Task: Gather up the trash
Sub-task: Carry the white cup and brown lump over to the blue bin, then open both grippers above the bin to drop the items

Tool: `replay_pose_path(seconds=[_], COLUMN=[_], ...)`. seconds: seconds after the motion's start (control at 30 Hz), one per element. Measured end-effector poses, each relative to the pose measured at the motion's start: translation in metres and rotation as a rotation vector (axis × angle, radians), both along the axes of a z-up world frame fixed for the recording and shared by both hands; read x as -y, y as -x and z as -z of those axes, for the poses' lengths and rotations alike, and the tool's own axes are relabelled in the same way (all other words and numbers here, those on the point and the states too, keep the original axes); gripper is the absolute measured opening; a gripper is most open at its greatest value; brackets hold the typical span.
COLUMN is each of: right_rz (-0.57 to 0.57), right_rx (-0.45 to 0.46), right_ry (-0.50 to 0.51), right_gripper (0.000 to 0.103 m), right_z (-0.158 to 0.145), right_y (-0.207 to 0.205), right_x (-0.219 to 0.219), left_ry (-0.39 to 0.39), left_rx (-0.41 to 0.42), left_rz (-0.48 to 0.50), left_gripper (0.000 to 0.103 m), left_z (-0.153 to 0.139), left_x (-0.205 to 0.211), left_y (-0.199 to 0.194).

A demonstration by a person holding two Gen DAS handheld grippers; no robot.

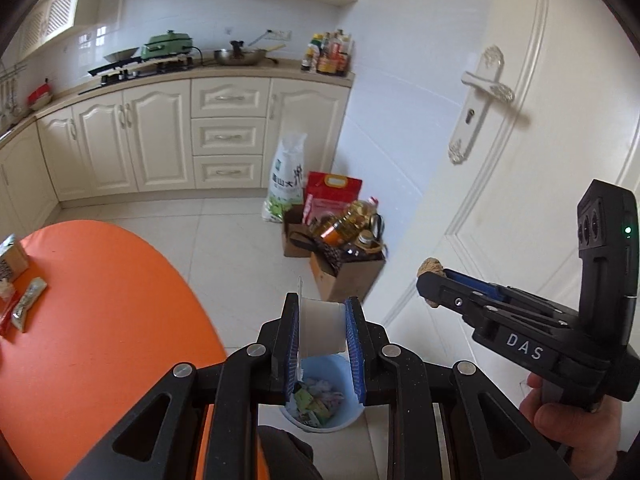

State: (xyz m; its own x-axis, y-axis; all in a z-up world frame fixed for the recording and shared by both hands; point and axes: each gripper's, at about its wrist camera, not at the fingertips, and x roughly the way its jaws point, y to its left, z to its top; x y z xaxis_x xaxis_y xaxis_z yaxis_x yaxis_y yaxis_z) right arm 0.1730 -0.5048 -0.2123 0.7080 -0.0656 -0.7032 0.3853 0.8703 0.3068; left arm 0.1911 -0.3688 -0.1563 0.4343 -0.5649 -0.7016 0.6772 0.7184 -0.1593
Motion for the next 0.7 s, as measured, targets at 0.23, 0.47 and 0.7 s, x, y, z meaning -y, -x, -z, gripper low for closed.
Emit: replay_pose_path(seconds=[0.23,0.47,0.7], right_rz=[0.09,0.125,0.161], right_rx=[-0.122,-0.206,-0.26], right_ry=[-0.112,-0.183,-0.249], right_gripper=[0.027,0.028,0.031], right_z=[0.072,0.124,0.158], right_y=[0.008,0.004,0.002], right_x=[0.052,0.071,0.086], left_ry=[-0.096,-0.161,-0.189], left_rx=[-0.114,-0.22,-0.294], left_rz=[0.08,0.082,0.083], left_gripper=[0.018,0.018,0.023], left_z=[0.052,0.1,0.125], left_x=[0.062,0.123,0.156], left_y=[-0.039,-0.097,-0.136])
